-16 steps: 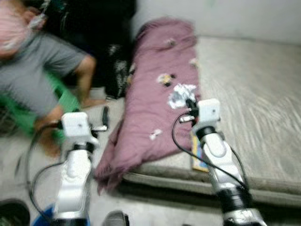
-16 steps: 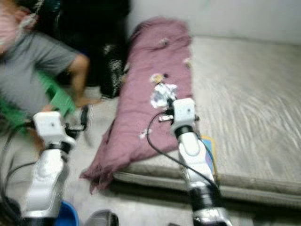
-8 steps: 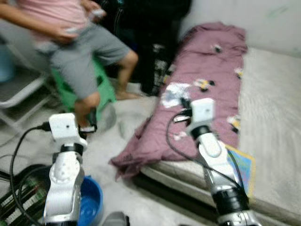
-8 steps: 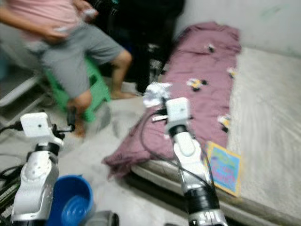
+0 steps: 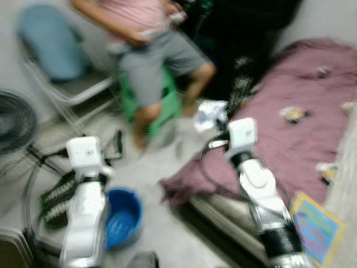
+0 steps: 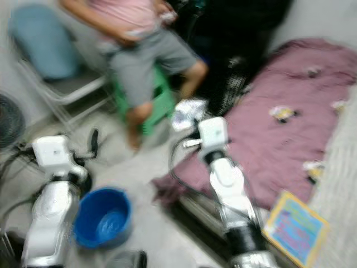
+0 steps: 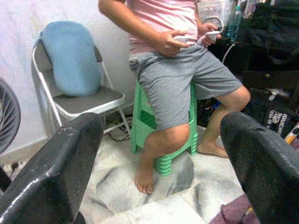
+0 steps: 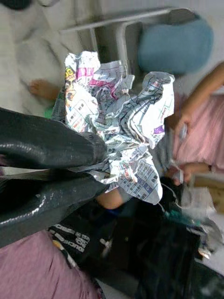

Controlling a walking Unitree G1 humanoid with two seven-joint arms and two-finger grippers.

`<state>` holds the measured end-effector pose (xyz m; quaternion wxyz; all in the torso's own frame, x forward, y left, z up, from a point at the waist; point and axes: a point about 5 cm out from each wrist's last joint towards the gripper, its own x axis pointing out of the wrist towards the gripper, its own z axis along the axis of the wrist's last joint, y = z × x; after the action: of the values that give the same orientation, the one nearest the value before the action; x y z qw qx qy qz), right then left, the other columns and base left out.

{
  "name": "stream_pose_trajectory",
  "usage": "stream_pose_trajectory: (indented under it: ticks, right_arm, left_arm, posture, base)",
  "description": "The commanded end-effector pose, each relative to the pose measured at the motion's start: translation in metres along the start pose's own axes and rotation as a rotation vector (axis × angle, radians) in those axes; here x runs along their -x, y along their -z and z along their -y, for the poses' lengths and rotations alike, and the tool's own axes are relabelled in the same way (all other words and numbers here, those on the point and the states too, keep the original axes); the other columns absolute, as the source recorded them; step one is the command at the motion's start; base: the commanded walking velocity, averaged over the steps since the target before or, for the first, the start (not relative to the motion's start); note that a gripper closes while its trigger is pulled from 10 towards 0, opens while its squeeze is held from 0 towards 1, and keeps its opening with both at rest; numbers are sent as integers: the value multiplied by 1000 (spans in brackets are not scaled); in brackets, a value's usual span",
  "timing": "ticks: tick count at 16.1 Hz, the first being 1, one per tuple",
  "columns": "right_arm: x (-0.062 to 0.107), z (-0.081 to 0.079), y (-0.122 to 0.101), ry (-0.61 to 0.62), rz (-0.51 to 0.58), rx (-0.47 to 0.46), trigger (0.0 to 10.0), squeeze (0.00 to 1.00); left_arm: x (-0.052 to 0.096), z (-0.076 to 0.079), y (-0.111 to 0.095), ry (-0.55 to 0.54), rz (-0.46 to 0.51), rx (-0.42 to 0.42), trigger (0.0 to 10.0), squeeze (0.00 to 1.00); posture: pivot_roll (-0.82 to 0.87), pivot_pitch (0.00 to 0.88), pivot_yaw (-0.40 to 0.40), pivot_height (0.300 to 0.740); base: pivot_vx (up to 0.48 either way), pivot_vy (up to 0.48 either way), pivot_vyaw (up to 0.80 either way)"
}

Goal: Clean up the room

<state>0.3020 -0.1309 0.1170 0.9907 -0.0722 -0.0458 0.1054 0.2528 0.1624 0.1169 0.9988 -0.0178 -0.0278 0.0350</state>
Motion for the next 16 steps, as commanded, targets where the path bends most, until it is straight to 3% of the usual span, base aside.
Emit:
stream_pose_trajectory:
  ticks: [1,16]
  right_arm:
    - [-4,-6,-8,-11,25,-12,10000,0]
    - [-7,-8,-8,-25,27,-22,10000,0]
  left_arm:
    - [-1,-7,-4,-20,12,-22,10000,0]
    - [-6,-4,-5,5,8,-30,10000,0]
  posture:
    - [-40,0,6,740]
    - [-42,0,11,740]
  base:
    - [0,0,800]
    - [0,0,800]
